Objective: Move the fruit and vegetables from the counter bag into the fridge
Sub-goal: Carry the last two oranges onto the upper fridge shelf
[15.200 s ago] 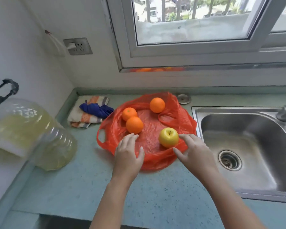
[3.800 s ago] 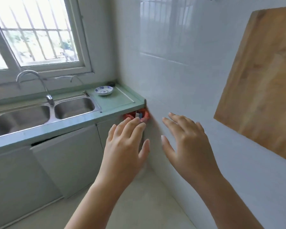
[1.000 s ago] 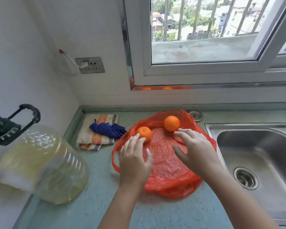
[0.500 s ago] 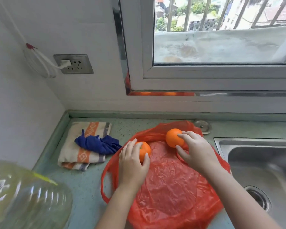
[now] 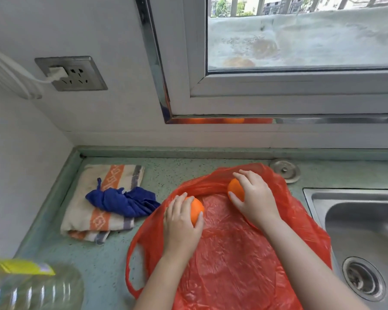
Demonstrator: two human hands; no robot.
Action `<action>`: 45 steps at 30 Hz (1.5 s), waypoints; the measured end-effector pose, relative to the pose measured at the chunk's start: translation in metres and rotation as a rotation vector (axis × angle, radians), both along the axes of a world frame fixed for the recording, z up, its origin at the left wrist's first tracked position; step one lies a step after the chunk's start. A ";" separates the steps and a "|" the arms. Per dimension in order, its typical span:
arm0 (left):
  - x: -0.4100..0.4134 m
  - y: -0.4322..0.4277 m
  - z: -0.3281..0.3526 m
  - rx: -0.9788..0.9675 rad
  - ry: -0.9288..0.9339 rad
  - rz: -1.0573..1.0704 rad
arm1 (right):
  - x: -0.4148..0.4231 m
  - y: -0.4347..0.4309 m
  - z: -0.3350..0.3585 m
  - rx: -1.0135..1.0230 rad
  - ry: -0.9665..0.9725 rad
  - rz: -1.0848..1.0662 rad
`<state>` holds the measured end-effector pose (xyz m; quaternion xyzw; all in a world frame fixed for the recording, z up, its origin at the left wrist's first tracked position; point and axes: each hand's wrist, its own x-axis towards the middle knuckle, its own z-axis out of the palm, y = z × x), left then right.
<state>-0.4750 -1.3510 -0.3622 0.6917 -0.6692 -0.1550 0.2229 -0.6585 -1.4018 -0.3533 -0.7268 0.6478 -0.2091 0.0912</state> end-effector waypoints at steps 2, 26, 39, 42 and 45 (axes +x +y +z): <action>0.000 -0.003 -0.004 0.014 0.008 0.004 | 0.001 -0.005 -0.006 0.017 0.000 0.014; 0.002 -0.010 -0.020 0.123 0.124 0.034 | -0.043 0.023 -0.017 0.243 -0.226 -0.101; -0.006 -0.013 -0.019 0.131 0.107 0.111 | -0.054 0.036 -0.019 0.266 -0.302 -0.169; -0.009 -0.011 -0.014 0.103 0.117 0.089 | -0.055 0.041 -0.017 0.256 -0.349 -0.187; -0.015 -0.006 -0.002 0.057 0.152 0.070 | -0.054 0.048 -0.010 0.239 -0.397 -0.183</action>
